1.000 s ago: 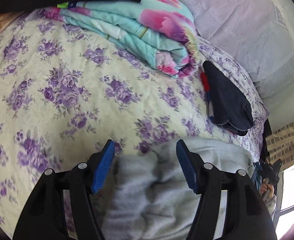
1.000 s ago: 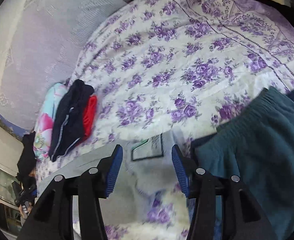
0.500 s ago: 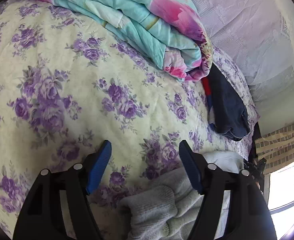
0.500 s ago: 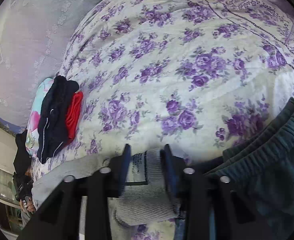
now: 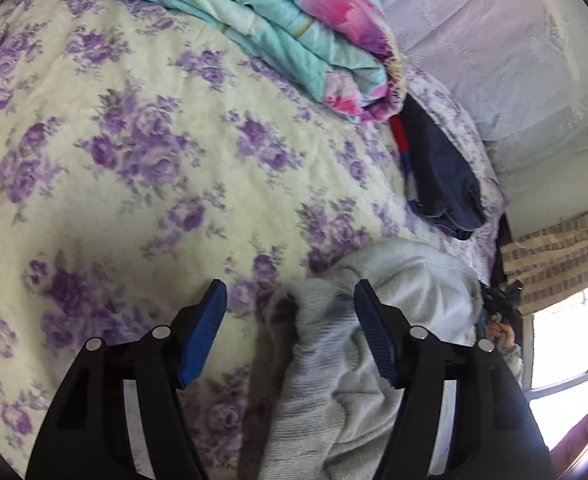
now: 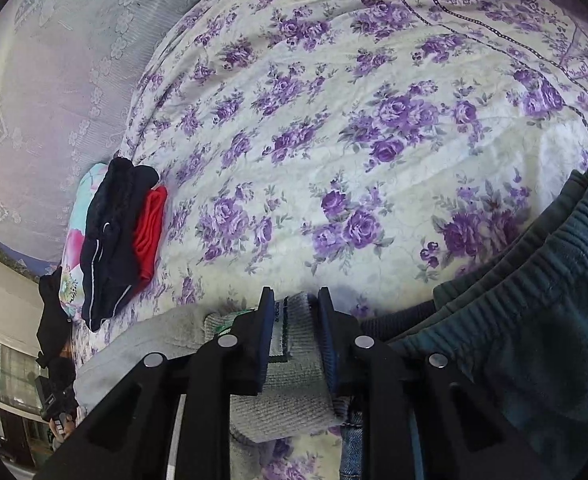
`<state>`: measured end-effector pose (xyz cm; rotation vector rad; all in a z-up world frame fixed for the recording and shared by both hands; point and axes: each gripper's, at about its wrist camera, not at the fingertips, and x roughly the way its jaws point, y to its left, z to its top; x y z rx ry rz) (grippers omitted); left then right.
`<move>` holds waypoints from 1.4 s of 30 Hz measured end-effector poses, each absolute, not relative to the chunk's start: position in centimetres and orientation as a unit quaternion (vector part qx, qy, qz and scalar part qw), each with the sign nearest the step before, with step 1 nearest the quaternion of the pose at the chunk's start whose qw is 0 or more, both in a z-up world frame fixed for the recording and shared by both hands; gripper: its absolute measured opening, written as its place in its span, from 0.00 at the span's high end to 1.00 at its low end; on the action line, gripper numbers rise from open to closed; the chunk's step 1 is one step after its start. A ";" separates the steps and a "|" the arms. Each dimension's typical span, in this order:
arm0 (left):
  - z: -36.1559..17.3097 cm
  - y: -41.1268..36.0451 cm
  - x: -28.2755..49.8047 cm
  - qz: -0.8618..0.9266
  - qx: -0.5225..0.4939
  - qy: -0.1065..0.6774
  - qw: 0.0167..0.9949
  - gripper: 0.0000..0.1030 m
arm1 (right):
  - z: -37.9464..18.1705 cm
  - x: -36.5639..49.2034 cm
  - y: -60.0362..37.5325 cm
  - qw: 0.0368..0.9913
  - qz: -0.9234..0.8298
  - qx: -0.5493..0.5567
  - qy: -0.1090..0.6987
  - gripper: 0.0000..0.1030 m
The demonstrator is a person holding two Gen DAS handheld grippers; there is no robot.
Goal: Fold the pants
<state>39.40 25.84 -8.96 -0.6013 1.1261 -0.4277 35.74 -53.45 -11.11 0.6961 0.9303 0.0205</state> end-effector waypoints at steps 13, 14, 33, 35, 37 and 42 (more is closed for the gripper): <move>-8.6 23.0 40.2 -0.234 -0.279 0.490 0.792 0.77 | -10.7 35.2 -53.6 0.847 0.003 0.323 0.422 0.92; -8.2 22.9 40.1 -0.232 -0.277 0.488 0.794 0.78 | -10.4 35.1 -53.6 0.849 0.003 0.324 0.417 0.92; -3.0 23.1 35.9 -0.242 -0.292 0.428 0.821 0.80 | -5.1 27.9 -53.7 0.876 0.022 0.330 0.350 0.93; -2.4 23.2 34.7 -0.246 -0.297 0.419 0.822 0.80 | -4.9 26.1 -53.5 0.879 0.026 0.329 0.345 0.93; -2.0 23.3 33.4 -0.248 -0.296 0.413 0.825 0.82 | -4.7 24.1 -53.3 0.881 0.029 0.328 0.339 0.93; -2.0 24.7 30.1 -0.254 -0.317 0.402 0.821 1.00 | -4.8 19.4 -53.0 0.884 0.034 0.331 0.328 1.00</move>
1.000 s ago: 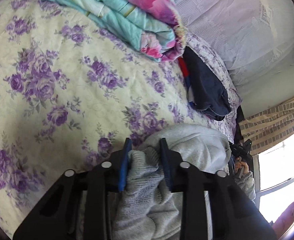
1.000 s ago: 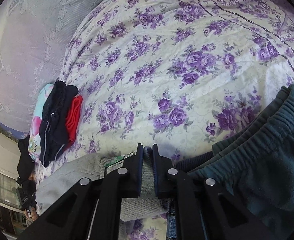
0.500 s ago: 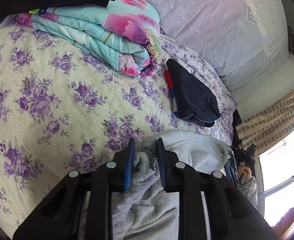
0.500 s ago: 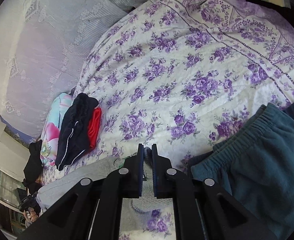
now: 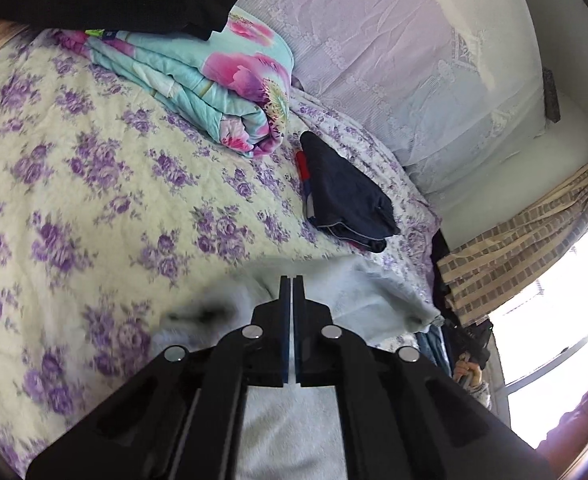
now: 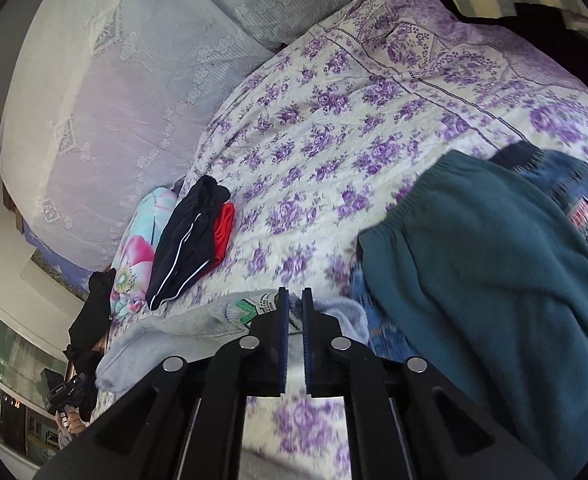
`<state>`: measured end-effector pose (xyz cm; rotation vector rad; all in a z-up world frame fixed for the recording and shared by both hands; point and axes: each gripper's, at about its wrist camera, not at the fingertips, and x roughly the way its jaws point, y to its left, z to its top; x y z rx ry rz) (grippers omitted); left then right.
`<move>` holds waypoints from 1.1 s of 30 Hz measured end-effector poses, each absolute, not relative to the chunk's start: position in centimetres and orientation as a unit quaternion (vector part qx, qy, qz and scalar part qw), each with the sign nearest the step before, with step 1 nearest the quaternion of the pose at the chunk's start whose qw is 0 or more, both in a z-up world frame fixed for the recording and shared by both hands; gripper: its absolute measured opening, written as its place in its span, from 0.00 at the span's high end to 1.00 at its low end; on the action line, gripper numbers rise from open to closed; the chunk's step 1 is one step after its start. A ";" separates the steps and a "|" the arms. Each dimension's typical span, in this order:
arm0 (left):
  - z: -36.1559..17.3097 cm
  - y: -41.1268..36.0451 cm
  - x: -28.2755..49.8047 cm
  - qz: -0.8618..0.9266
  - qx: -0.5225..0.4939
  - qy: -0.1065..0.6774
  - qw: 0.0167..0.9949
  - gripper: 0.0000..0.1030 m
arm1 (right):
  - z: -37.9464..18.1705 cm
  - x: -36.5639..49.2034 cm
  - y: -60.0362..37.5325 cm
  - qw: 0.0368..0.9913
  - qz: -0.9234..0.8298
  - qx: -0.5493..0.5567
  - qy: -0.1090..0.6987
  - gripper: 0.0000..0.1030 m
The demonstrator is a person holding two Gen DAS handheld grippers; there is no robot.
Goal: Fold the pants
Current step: 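Fold the sweatpants by bringing the right gripper toward the left gripper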
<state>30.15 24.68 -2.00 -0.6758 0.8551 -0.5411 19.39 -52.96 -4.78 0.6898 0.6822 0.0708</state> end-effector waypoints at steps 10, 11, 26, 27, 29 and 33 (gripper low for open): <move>-2.8 25.2 28.9 -0.196 -0.319 0.426 0.823 0.92 | -6.2 15.7 -52.8 0.874 0.037 0.344 0.342 0.97; -2.9 25.5 29.6 -0.190 -0.327 0.432 0.819 0.88 | -6.2 16.1 -52.8 0.872 0.039 0.348 0.343 0.97; -7.1 23.8 38.7 -0.176 -0.320 0.508 0.780 0.56 | -7.5 19.5 -49.8 0.852 0.059 0.352 0.383 0.96; -7.2 23.7 38.9 -0.170 -0.320 0.510 0.780 0.58 | -7.6 19.5 -49.7 0.852 0.059 0.351 0.384 0.96; -7.2 23.6 38.7 -0.170 -0.325 0.506 0.780 0.80 | -7.8 19.6 -49.6 0.850 0.057 0.353 0.387 0.96; -6.8 24.5 37.1 -0.177 -0.352 0.479 0.784 0.92 | -8.5 19.8 -49.9 0.841 0.056 0.361 0.398 0.96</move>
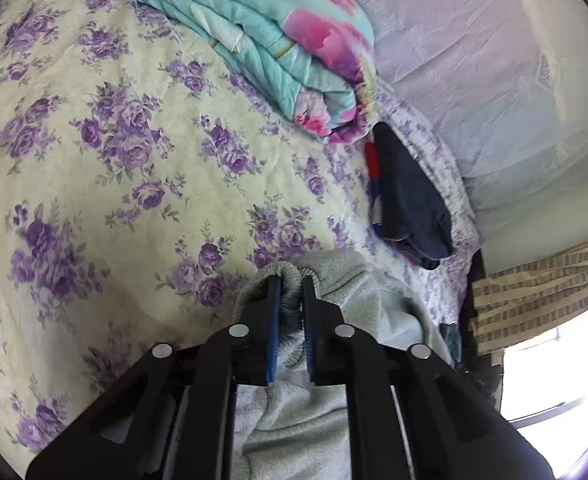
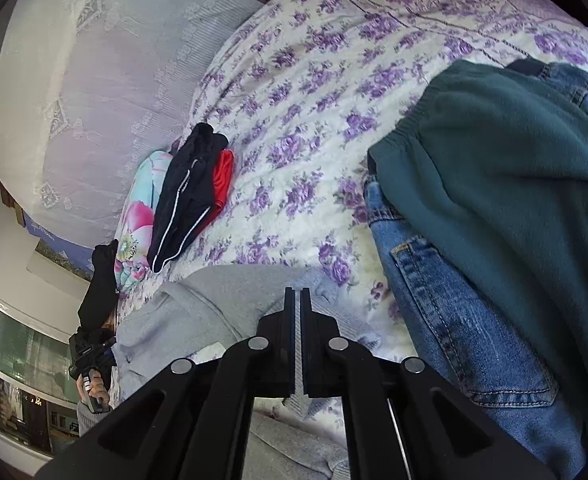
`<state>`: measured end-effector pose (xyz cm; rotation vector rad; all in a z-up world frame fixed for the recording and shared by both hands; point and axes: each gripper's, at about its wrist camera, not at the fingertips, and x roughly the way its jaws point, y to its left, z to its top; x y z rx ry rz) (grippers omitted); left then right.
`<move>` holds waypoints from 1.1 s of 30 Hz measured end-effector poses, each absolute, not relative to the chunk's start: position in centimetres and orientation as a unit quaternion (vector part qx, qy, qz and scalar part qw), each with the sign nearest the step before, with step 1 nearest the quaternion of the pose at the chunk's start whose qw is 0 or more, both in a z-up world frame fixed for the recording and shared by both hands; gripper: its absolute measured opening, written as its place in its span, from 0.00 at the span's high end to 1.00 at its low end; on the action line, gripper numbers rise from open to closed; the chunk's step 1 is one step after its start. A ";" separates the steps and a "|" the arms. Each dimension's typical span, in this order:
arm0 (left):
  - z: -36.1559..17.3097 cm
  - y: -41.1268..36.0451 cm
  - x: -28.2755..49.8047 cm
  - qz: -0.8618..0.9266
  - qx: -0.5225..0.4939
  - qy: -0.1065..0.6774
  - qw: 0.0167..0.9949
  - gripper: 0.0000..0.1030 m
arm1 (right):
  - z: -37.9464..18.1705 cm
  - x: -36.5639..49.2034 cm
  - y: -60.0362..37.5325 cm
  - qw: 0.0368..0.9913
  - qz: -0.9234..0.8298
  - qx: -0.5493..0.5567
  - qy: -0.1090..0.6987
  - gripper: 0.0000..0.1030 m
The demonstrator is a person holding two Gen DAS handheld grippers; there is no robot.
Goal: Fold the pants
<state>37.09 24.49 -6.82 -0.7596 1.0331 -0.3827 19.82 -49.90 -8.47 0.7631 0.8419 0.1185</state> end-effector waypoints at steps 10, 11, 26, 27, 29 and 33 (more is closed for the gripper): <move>-5.8 24.2 36.1 -0.179 -0.346 0.467 0.794 0.93 | -9.5 15.0 -48.6 0.826 0.078 0.393 0.397 0.39; -5.8 24.2 36.1 -0.178 -0.346 0.466 0.794 0.93 | -9.3 14.4 -48.0 0.833 0.076 0.378 0.396 0.39; -5.2 24.3 35.3 -0.176 -0.357 0.462 0.793 0.93 | -10.9 16.8 -44.6 0.843 0.072 0.360 0.392 0.92; -4.9 24.3 35.3 -0.178 -0.359 0.459 0.793 0.93 | -9.9 17.1 -44.8 0.850 0.071 0.352 0.385 0.92; -4.2 24.3 35.1 -0.184 -0.362 0.452 0.795 0.93 | -7.4 17.8 -45.4 0.863 0.068 0.338 0.370 0.93; -2.0 24.4 33.7 -0.207 -0.366 0.427 0.800 0.94 | -1.9 18.4 -47.9 0.881 0.065 0.333 0.330 0.94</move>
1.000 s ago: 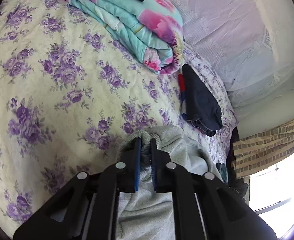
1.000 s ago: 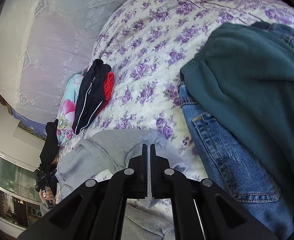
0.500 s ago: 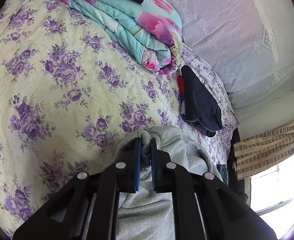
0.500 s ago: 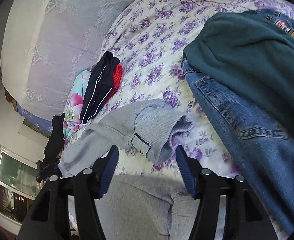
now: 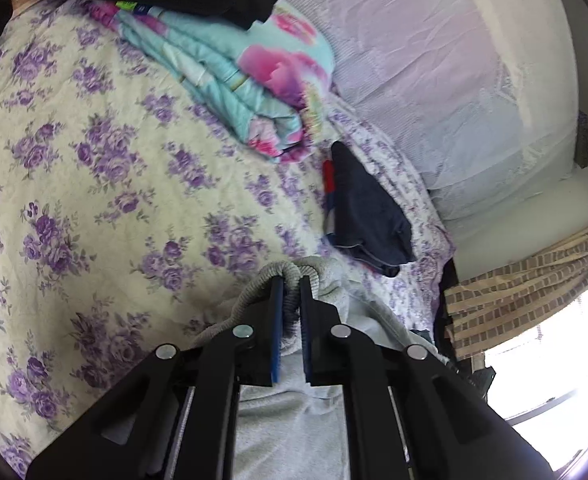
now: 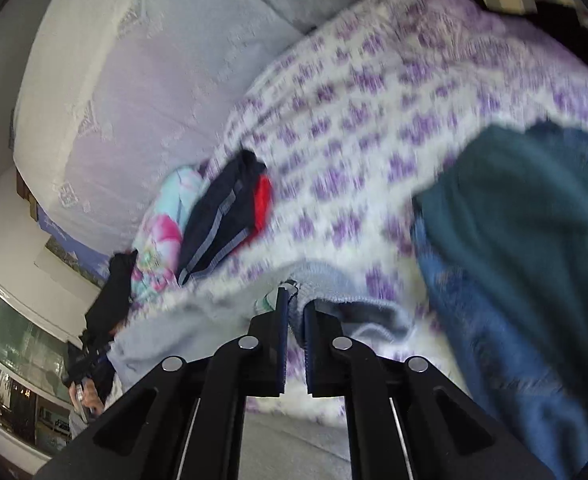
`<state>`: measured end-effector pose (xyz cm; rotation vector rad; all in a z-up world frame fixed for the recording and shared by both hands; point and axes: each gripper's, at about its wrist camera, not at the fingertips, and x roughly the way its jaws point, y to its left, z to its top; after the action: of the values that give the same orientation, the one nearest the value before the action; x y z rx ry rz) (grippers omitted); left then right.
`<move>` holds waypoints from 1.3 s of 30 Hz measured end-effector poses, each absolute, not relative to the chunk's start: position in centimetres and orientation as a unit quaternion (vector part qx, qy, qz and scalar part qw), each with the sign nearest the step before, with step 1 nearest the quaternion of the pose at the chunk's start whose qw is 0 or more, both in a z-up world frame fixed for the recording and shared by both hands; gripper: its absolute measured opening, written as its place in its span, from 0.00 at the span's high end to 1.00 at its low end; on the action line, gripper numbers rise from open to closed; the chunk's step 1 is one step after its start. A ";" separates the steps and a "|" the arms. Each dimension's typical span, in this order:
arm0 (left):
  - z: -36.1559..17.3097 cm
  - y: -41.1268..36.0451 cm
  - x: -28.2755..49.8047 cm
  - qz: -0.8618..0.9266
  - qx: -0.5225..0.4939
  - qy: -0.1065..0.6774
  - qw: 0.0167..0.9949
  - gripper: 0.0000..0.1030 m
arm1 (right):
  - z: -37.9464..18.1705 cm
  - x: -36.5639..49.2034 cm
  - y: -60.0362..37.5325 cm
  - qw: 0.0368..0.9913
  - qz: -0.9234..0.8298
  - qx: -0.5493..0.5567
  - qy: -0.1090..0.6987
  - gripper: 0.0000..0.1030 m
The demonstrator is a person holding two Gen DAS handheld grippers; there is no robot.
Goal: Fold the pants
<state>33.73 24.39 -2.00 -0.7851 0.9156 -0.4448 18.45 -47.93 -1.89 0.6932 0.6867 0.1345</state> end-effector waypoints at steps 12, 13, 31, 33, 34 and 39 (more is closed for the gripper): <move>-4.2 28.9 20.2 -0.259 -0.385 0.373 0.803 0.97 | -6.6 6.1 -52.0 0.863 0.039 0.384 0.326 0.96; -5.2 29.2 19.2 -0.244 -0.386 0.386 0.801 0.97 | -7.7 5.1 -52.2 0.859 0.036 0.393 0.326 0.96; -6.7 19.7 23.4 -0.198 -0.385 0.479 0.763 0.60 | -8.0 2.4 -52.4 0.859 0.030 0.410 0.306 0.93; -7.0 19.6 24.2 -0.167 -0.405 0.482 0.759 0.60 | -7.6 2.2 -51.9 0.862 0.028 0.401 0.309 0.93; -7.1 19.4 24.6 -0.152 -0.408 0.482 0.760 0.60 | -7.5 2.1 -51.7 0.864 0.027 0.397 0.309 0.93; -7.4 19.8 23.4 -0.085 -0.440 0.487 0.749 0.46 | -6.7 1.7 -50.2 0.870 0.030 0.384 0.309 0.92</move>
<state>23.38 19.80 -7.39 -0.9625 1.0654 -0.1863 1.70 -50.24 -6.70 0.8033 0.6467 0.0626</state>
